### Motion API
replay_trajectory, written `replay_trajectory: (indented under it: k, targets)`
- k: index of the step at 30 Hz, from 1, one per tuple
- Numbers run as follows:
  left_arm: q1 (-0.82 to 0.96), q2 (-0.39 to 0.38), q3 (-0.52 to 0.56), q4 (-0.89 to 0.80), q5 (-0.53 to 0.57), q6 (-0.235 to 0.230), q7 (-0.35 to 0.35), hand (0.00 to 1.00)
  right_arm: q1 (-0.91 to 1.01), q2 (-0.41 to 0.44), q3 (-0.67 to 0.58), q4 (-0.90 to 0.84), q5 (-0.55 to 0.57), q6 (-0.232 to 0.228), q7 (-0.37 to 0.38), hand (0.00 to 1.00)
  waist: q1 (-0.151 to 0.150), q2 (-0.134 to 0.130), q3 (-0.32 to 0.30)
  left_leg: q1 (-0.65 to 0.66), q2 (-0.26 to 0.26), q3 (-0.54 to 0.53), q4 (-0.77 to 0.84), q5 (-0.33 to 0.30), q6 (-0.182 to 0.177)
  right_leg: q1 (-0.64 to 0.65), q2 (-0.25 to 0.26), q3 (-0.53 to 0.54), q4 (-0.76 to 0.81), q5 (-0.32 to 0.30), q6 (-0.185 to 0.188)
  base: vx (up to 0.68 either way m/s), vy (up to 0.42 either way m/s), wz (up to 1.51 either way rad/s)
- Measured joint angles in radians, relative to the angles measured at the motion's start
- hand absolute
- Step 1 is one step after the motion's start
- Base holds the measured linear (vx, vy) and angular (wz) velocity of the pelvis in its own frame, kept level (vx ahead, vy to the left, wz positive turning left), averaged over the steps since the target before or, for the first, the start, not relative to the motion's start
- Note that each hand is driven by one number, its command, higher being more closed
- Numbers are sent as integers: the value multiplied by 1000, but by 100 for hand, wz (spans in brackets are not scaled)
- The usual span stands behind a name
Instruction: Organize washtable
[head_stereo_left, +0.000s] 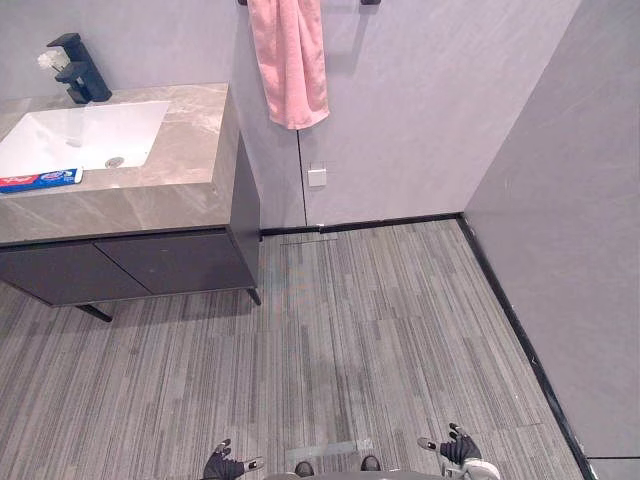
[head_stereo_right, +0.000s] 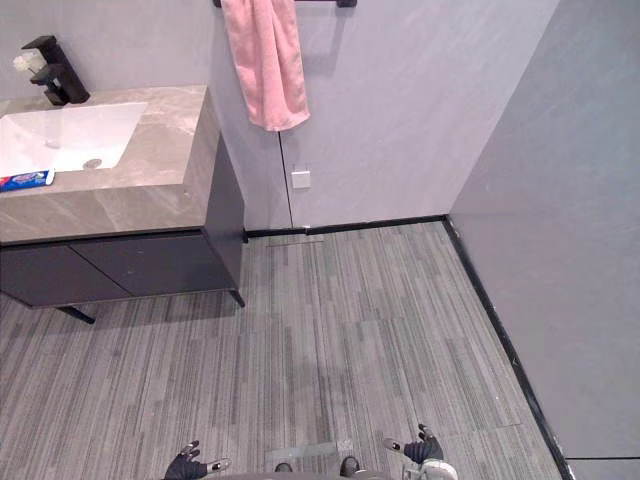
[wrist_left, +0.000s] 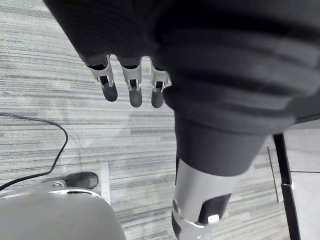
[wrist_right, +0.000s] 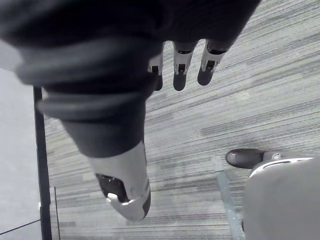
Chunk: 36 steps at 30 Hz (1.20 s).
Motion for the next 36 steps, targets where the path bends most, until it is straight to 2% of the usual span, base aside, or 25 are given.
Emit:
replay_trajectory:
  k: [18,30,34,36]
  targets:
    - [-6,-2,1,1,0,-1,3,0,-8,16,26,-4,2,2,-1,0,8,1,12,-3,2,2,-14,2,6,-2,4,-10,-22,10,-15,-58,-24,0]
    - [-6,7,1,8,0,0,4,0,-8,21,26,-2,4,5,-1,0,8,-17,11,12,1,26,-35,2,7,-2,6,1,-22,10,-15,-2,-8,-5]
    - [-8,11,0,8,0,0,3,0,-14,20,26,-2,4,5,-1,0,8,-23,11,-1,0,51,-14,-26,37,-22,5,28,-20,7,-12,-23,-1,-21]
    - [-11,11,-1,7,0,0,3,0,-26,18,25,-5,4,6,-1,0,9,-20,12,-31,5,78,37,-63,45,-69,0,50,52,-37,-6,3,28,-39]
